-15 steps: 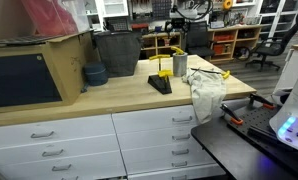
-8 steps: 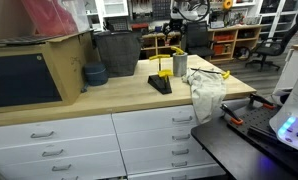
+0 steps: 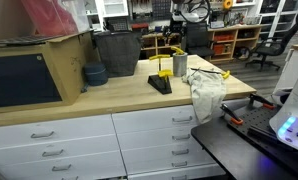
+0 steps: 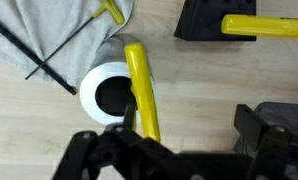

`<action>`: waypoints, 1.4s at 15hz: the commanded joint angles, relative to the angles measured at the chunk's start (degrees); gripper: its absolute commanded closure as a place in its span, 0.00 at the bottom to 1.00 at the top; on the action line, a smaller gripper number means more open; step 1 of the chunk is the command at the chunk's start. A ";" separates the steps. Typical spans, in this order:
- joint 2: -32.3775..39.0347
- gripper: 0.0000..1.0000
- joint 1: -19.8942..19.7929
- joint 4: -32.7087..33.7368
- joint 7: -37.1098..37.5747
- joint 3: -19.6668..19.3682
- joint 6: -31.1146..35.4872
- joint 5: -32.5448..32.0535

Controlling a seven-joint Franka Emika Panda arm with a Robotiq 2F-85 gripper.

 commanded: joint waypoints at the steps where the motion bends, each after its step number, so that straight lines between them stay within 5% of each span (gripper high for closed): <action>1: 0.79 0.00 -0.21 1.93 -2.77 -0.25 -2.46 0.54; 13: 4.16 0.00 0.24 2.97 -0.04 -2.96 -3.98 -4.50; 14: 4.49 0.03 0.36 3.13 0.24 -3.20 -4.22 -5.04; 15: 4.86 0.27 0.42 3.27 0.25 -3.34 -4.43 -5.44; 17: 5.35 0.29 0.56 3.62 0.37 -3.39 -4.96 -5.92; 21: 6.03 0.59 0.90 4.20 0.98 -3.37 -5.84 -6.19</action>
